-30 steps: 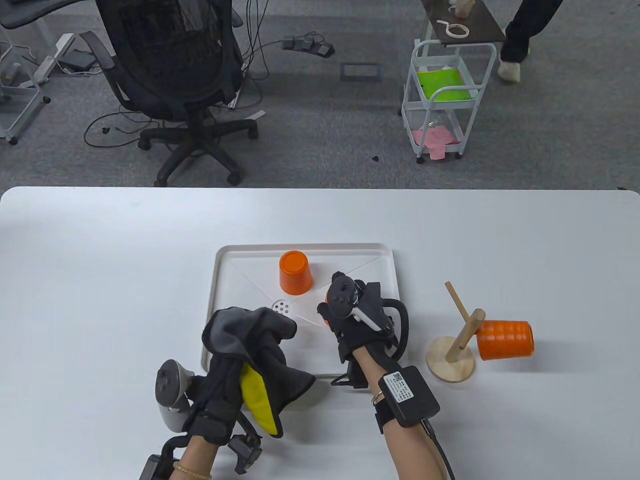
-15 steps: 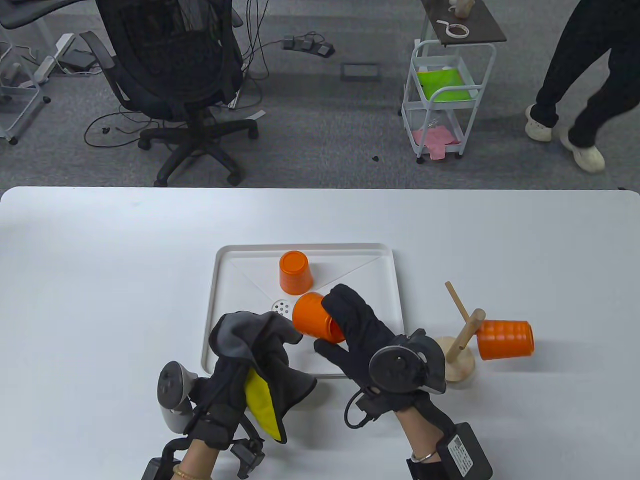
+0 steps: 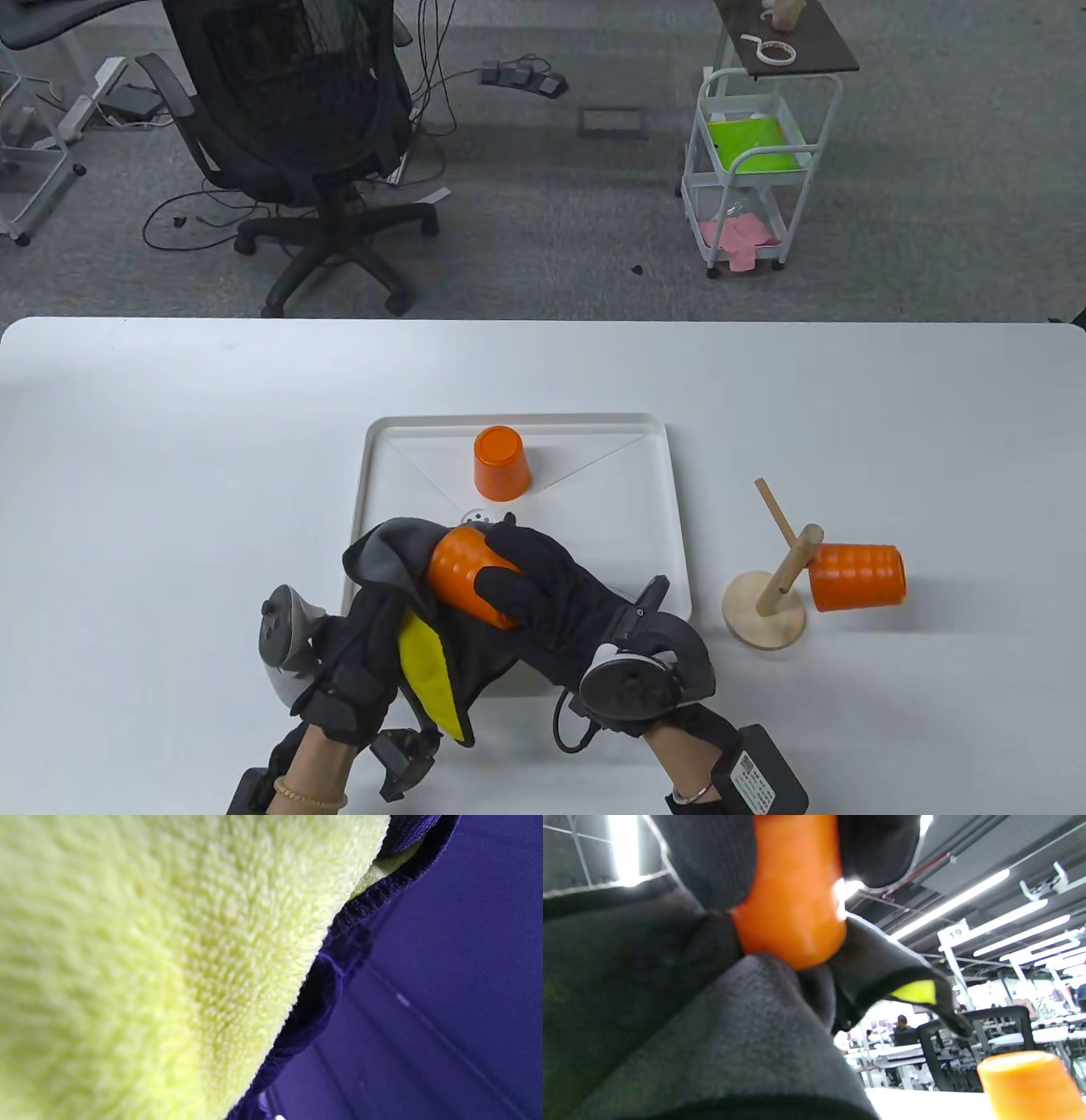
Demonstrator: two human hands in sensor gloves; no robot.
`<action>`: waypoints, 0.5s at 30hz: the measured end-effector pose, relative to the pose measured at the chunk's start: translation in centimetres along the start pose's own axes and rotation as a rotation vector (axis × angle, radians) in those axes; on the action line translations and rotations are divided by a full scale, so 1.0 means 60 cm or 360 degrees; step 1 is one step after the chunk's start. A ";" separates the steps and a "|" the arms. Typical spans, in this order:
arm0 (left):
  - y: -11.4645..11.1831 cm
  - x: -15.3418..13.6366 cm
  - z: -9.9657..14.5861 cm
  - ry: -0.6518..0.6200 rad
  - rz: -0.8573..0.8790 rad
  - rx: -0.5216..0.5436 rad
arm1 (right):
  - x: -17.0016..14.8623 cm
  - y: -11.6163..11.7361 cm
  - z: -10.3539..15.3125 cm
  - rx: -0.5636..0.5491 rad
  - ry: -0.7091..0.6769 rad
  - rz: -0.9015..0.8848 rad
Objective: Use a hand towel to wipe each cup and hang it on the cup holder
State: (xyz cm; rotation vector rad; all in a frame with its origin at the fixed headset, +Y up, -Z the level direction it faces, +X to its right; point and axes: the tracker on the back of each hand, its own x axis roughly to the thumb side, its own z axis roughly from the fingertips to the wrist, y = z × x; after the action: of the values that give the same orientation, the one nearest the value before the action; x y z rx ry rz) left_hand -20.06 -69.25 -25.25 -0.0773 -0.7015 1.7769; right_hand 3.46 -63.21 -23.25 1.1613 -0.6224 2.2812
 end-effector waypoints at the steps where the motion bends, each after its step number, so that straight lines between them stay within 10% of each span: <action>1: -0.002 0.002 -0.005 -0.0017 -0.0016 -0.0003 | -0.001 -0.001 -0.001 -0.0020 0.0010 -0.0017; 15: -0.035 0.006 -0.022 -0.0258 -0.0313 -0.0234 | -0.065 -0.003 0.003 -0.0146 0.0201 -0.0857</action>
State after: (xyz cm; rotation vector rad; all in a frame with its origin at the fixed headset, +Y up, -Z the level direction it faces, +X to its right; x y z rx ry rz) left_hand -17.87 -68.07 -25.18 0.0365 -0.9246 1.5536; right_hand 5.68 -64.05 -26.36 0.9856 -0.3116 1.8282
